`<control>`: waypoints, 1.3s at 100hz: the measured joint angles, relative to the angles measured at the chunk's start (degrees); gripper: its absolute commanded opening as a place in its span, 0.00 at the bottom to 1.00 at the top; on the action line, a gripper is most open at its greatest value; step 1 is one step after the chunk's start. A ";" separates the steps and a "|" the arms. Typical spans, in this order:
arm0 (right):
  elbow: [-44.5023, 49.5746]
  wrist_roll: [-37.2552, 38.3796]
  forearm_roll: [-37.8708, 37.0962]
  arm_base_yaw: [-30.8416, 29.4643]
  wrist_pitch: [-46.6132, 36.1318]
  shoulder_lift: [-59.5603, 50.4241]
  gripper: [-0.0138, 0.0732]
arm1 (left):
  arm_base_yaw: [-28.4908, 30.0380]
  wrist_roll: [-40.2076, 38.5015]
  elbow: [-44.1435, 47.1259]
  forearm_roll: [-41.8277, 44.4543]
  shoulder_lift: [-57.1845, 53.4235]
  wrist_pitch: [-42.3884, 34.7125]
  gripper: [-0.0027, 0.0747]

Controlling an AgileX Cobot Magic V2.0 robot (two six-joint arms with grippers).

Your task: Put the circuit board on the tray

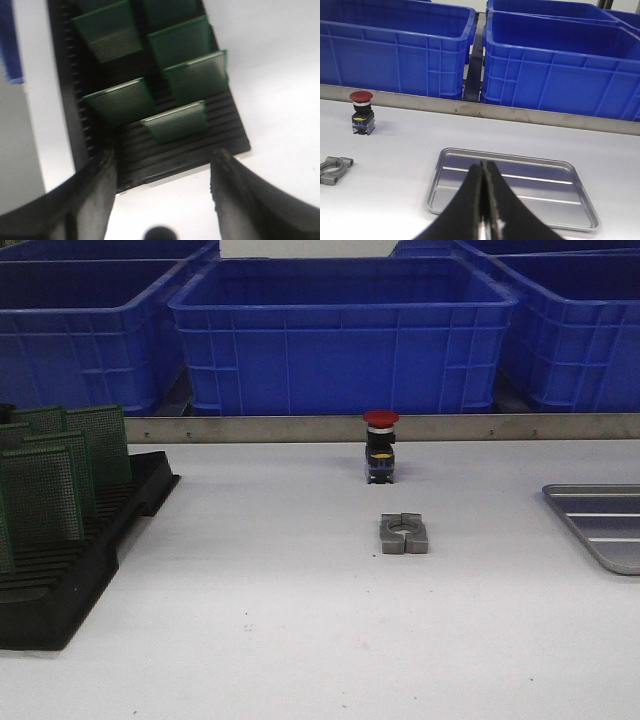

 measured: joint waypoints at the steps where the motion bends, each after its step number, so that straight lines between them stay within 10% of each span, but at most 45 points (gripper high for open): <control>1: 0.00 0.00 0.00 0.00 0.00 0.00 0.09 | 0.00 1.72 -0.23 -0.48 0.36 0.56 0.55; 37: 0.00 0.00 0.00 0.00 0.00 0.00 0.09 | -0.09 48.72 -3.66 -6.26 11.03 7.59 0.55; 130: 0.00 0.00 0.00 0.00 0.00 0.00 0.09 | -0.09 55.56 -3.88 -6.13 25.98 0.14 0.55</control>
